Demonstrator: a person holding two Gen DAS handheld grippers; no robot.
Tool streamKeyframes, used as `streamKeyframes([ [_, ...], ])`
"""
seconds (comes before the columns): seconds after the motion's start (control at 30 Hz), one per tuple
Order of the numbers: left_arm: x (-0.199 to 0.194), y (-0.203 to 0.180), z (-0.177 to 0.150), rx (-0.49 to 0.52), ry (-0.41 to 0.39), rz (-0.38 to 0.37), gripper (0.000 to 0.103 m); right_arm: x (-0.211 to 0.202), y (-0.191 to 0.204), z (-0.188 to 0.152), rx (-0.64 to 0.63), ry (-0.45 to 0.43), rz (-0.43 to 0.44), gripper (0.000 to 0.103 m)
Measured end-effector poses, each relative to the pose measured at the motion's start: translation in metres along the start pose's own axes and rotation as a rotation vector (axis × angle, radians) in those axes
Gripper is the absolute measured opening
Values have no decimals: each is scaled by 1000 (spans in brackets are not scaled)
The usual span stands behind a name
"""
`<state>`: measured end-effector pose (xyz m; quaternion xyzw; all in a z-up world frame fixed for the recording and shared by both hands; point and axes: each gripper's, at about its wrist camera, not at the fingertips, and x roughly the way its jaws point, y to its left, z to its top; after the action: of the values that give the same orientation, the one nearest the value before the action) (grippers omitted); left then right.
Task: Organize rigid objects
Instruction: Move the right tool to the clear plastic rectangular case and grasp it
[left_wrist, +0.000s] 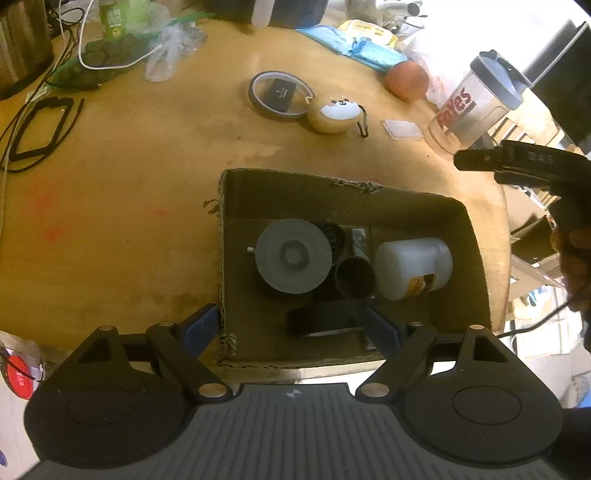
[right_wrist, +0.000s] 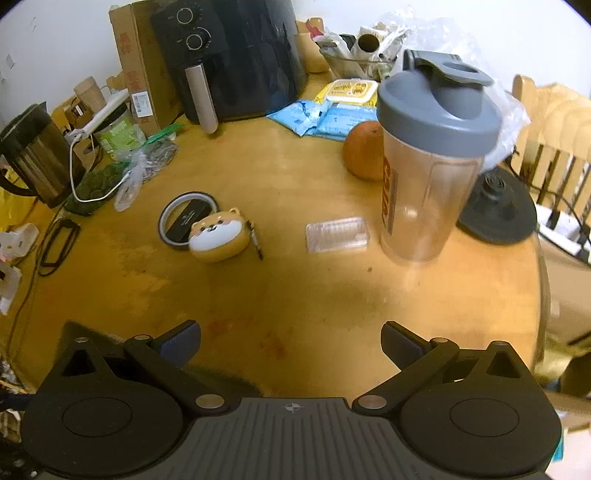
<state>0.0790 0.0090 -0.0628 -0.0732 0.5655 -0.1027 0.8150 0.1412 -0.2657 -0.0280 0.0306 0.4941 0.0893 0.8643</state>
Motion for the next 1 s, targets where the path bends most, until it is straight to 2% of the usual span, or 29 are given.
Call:
streamKeyframes([
  [0.23, -15, 17, 14, -62, -65, 34, 85, 31, 3, 10, -71, -48, -21, 102],
  [0.33, -22, 22, 22, -78, -97, 60, 85, 48, 6, 13, -104, -51, -33, 96],
  [0.43, -26, 24, 25, -89, -113, 74, 85, 65, 9, 16, -126, -48, -44, 94],
  [0.67, -28, 34, 26, -124, -119, 102, 85, 102, 8, 27, -135, -30, -85, 89],
  [0.87, -30, 42, 26, -153, -116, 122, 85, 131, 2, 38, -114, 31, -94, 90],
  [1.0, -31, 50, 26, -176, -115, 136, 85, 138, 2, 48, -122, 25, -114, 90],
])
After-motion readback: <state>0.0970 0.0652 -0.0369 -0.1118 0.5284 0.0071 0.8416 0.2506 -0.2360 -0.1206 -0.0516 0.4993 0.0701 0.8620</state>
